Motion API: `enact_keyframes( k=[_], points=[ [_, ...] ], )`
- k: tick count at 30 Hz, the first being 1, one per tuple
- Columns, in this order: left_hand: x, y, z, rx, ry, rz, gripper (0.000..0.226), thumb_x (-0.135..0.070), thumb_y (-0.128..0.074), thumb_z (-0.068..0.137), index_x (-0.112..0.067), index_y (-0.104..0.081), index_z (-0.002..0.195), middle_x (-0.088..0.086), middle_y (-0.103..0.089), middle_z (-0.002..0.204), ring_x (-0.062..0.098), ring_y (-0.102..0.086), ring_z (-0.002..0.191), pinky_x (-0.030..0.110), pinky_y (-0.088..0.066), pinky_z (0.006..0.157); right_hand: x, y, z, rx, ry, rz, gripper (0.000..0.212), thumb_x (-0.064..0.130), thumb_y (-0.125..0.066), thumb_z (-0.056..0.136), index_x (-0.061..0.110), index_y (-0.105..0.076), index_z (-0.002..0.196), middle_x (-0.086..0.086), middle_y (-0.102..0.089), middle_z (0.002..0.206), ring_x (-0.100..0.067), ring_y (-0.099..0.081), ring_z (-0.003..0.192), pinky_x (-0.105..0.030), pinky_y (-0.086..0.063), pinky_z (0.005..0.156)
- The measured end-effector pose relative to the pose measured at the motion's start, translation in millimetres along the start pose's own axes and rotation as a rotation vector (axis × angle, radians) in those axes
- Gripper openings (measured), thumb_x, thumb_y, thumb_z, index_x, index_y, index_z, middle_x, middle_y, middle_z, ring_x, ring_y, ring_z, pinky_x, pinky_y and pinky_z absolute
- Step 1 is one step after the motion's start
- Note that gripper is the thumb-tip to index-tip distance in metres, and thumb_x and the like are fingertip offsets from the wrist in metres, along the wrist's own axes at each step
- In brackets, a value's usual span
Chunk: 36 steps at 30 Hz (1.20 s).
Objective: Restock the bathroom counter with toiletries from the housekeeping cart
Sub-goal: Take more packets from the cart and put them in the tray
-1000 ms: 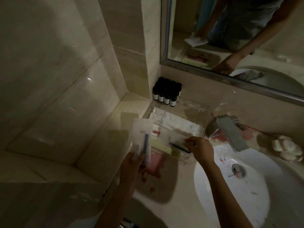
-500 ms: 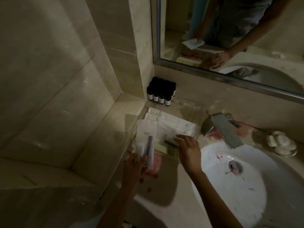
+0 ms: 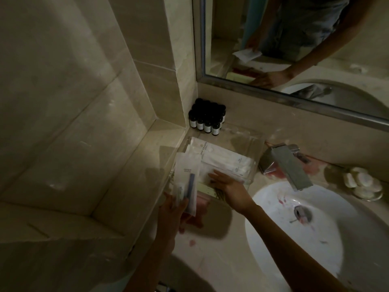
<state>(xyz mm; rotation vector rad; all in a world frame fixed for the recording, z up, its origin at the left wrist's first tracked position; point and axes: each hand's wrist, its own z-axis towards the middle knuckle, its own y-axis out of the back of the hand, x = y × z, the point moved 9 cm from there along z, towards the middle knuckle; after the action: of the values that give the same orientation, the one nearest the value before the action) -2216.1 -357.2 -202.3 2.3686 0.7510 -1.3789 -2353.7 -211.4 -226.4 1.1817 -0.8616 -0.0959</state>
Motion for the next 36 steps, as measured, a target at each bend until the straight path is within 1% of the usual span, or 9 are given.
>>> enact_keyframes(
  k=[6,11,14,16,19,21,25,30,36],
  points=[
    [-1.9,0.2,3.9,-0.003,-0.013,-0.032,0.020,-0.010,-0.069,0.085,-0.014,-0.065,0.105,0.001,-0.069,0.073,0.017,-0.066,0.063,0.029,-0.052,0.050,-27.4,10.5,-5.7,-0.064,-0.414,0.534,0.025,0.010,-0.064,0.089,0.017,-0.072,0.111,0.006,-0.068,0.117,-0.010,-0.062,0.110,-0.022,-0.050,0.094],
    [-1.4,2.5,0.9,0.024,0.003,-0.002,0.020,-0.013,-0.068,0.086,-0.008,-0.065,0.106,-0.002,-0.072,0.068,0.013,-0.068,0.059,0.032,-0.052,0.059,-31.5,-2.9,-12.2,0.149,-0.338,0.326,0.043,-0.008,-0.052,0.090,0.016,-0.067,0.122,0.008,-0.051,0.140,-0.002,-0.039,0.131,-0.025,-0.029,0.114],
    [2.3,-5.8,1.4,0.143,0.055,0.041,0.065,-0.052,-0.078,0.070,0.003,-0.060,0.100,0.009,-0.071,0.065,0.018,-0.066,0.050,0.024,-0.048,0.044,-31.4,-4.7,-13.7,0.149,-0.303,0.339,0.045,-0.015,-0.052,0.087,0.012,-0.068,0.119,0.001,-0.050,0.141,-0.006,-0.037,0.133,-0.022,-0.026,0.114],
    [1.9,-6.9,1.1,0.151,0.071,0.055,0.083,-0.060,-0.079,0.063,0.008,-0.059,0.109,0.017,-0.072,0.080,0.028,-0.069,0.062,0.033,-0.054,0.051,-33.1,-2.9,-13.3,0.080,-0.298,0.417,0.031,-0.007,-0.062,0.085,0.009,-0.072,0.110,-0.006,-0.056,0.135,-0.009,-0.049,0.126,-0.020,-0.036,0.110],
    [3.7,3.8,4.5,0.050,0.071,0.094,0.027,-0.027,-0.065,0.090,-0.004,-0.063,0.103,0.018,-0.069,0.095,0.032,-0.068,0.082,0.040,-0.055,0.069,-33.8,4.5,-10.8,-0.001,-0.333,0.522,0.022,-0.004,-0.062,0.087,0.006,-0.073,0.104,-0.005,-0.065,0.121,-0.009,-0.060,0.113,-0.025,-0.047,0.101],
    [-0.5,4.1,7.2,0.087,0.071,0.142,0.011,-0.017,-0.056,0.096,-0.009,-0.061,0.102,0.014,-0.066,0.101,0.026,-0.066,0.086,0.034,-0.057,0.072,-32.8,20.2,-9.9,-0.080,-0.385,0.511,0.018,0.002,-0.061,0.090,0.013,-0.073,0.098,0.004,-0.068,0.110,-0.010,-0.064,0.102,-0.019,-0.050,0.093],
    [-13.6,-7.0,10.4,0.259,0.122,0.178,0.029,-0.015,-0.053,0.097,-0.011,-0.054,0.126,0.013,-0.063,0.120,0.032,-0.063,0.107,0.053,-0.052,0.093,-30.6,42.4,-10.2,-0.198,-0.530,0.775,0.019,0.014,-0.052,0.098,0.016,-0.066,0.111,0.002,-0.067,0.113,-0.015,-0.065,0.105,-0.026,-0.057,0.081],
    [-37.9,-35.6,22.2,0.465,0.104,0.374,0.018,-0.005,-0.054,0.095,-0.015,-0.062,0.108,-0.002,-0.066,0.092,0.015,-0.064,0.081,0.025,-0.054,0.067,-18.1,51.3,-7.1,-0.118,-0.662,1.050,0.039,0.035,-0.056,0.093,0.022,-0.056,0.130,0.001,-0.063,0.116,-0.016,-0.061,0.108,-0.035,-0.055,0.087],
    [-49.3,-40.7,45.1,0.427,-0.163,0.749,0.040,-0.016,-0.061,0.093,-0.004,-0.054,0.131,0.011,-0.060,0.124,0.024,-0.059,0.109,0.028,-0.047,0.091,-12.4,35.7,-14.2,0.072,-0.650,0.974,0.032,0.030,-0.072,0.083,0.025,-0.067,0.115,-0.006,-0.068,0.107,-0.025,-0.066,0.096,-0.037,-0.057,0.079]
  ],
)
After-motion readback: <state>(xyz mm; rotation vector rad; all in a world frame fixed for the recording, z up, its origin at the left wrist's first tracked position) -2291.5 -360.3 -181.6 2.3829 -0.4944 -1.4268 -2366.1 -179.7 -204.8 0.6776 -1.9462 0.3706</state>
